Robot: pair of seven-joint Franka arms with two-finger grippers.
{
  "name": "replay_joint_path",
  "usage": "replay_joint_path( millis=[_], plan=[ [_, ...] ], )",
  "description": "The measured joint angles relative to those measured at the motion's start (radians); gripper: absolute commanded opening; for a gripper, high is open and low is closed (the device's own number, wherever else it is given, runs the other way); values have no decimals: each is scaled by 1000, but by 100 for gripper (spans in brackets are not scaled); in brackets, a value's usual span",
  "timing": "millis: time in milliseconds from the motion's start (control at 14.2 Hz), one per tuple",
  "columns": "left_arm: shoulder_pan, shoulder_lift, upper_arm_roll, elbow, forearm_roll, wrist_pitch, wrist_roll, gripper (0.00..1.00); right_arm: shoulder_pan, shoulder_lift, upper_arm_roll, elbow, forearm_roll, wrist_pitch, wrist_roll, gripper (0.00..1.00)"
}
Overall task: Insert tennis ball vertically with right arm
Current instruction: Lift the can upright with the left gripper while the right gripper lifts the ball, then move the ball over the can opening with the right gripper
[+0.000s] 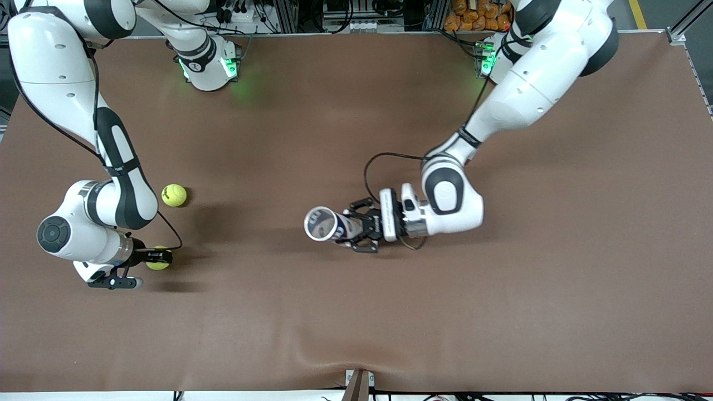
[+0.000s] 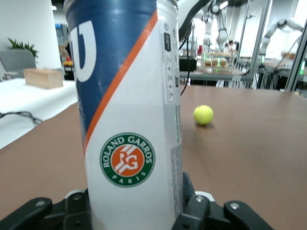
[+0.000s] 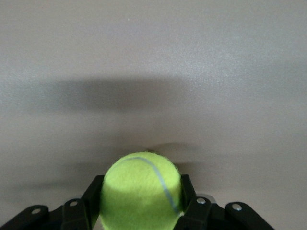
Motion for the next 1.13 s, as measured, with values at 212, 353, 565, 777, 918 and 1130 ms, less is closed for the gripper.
replay_joint_path(
  millis=[212, 353, 565, 777, 918, 1130],
  plan=[
    [-22, 22, 0, 5, -99, -65, 71, 66, 8, -18, 6, 20, 0, -9, -1, 37],
    [-34, 55, 0, 5, -186, -86, 173, 66, 32, -61, 11, 34, 1, -72, 6, 37],
    [-86, 111, 0, 12, -320, -102, 330, 66, 99, -142, 16, 38, 1, -188, 119, 37],
    [-140, 143, 5, 33, -389, -110, 346, 66, 168, -213, 20, 39, 7, -259, 256, 37],
    [-162, 163, 19, 45, -404, -111, 350, 67, 196, -258, 21, 39, 54, -312, 309, 37],
    [-167, 196, 34, 60, -405, -124, 354, 67, 206, -323, 21, 39, 103, -381, 352, 37]
  ],
)
